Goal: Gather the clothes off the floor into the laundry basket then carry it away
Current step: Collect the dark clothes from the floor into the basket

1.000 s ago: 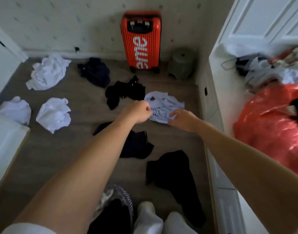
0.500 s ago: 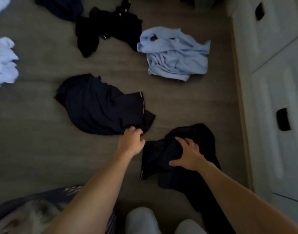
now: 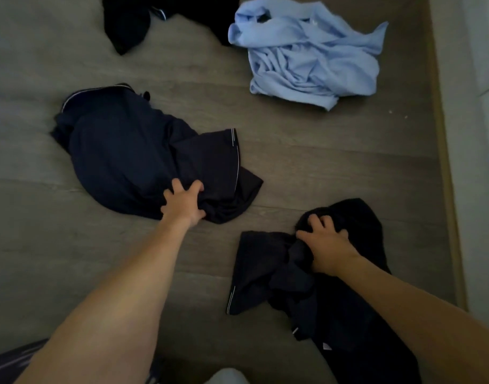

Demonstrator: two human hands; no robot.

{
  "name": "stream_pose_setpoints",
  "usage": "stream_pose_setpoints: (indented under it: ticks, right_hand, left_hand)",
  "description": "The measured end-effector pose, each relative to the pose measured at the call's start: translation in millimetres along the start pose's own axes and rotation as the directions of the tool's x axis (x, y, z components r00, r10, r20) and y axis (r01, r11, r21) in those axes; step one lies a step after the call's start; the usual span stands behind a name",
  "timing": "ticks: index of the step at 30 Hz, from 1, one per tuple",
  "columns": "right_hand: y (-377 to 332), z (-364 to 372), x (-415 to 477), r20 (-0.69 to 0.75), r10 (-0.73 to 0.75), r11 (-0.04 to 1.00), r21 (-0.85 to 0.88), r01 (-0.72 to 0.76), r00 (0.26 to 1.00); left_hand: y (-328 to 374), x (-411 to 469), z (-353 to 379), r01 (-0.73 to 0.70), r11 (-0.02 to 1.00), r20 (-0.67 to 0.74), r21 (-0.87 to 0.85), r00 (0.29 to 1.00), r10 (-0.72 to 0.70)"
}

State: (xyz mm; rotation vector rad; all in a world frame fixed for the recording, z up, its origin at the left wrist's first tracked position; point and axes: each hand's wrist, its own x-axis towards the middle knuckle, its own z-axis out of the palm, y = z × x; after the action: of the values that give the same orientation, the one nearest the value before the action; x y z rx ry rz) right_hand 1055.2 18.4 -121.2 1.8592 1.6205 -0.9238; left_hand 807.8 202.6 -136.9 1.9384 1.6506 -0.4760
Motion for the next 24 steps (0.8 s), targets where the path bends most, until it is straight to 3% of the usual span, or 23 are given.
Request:
stream_pose_setpoints:
  ticks: [4, 7, 10, 13, 15, 17, 19, 22, 24]
  right_hand:
    - [-13, 0, 4, 0.031, -0.053, 0.999, 0.013, 0.053, 0.998]
    - [-8, -4, 14, -0.062, -0.070, 0.989, 0.124, 0.078, 0.996]
    - [-10, -16, 26, -0.187, -0.054, 0.968, 0.231, 0.097, 0.981]
    - [-20, -35, 34, -0.338, -0.041, 0.948, 0.285, 0.144, 0.940]
    - [-21, -44, 32, -0.465, 0.002, 0.929, 0.329, 0.171, 0.885]
    - [-15, -46, 26, -0.527, 0.080, 0.895, 0.411, 0.172, 0.846]
    - [-7, -46, 18, -0.477, 0.151, 0.900, 0.429, 0.080, 0.866]
    - [1, -49, 16, -0.223, 0.300, 0.852, 0.499, -0.156, 0.928]
    - [1, -47, 20, -0.029, 0.298, 0.766, 0.604, -0.221, 0.954]
  left_hand:
    - [10, -7, 3, -0.161, 0.972, 0.014, 0.172, 0.987, 0.161]
    - [26, -10, 12, -0.222, 0.954, 0.056, 0.203, 0.975, 0.215]
    - [41, -17, 21, -0.295, 0.948, 0.109, 0.118, 0.953, 0.283]
    - [63, -34, 19, -0.432, 0.896, 0.169, -0.099, 0.881, 0.443]
    - [74, -41, 14, -0.462, 0.868, 0.098, -0.182, 0.870, 0.484]
    - [75, -39, 7, -0.421, 0.901, -0.098, -0.108, 0.906, 0.412]
    - [67, -31, -1, -0.239, 0.971, -0.205, 0.022, 0.949, 0.239]
    - [51, -20, -11, 0.072, 0.993, -0.047, -0.089, 0.996, -0.076]
    - [41, -16, -6, 0.168, 0.966, 0.108, -0.197, 0.983, -0.149]
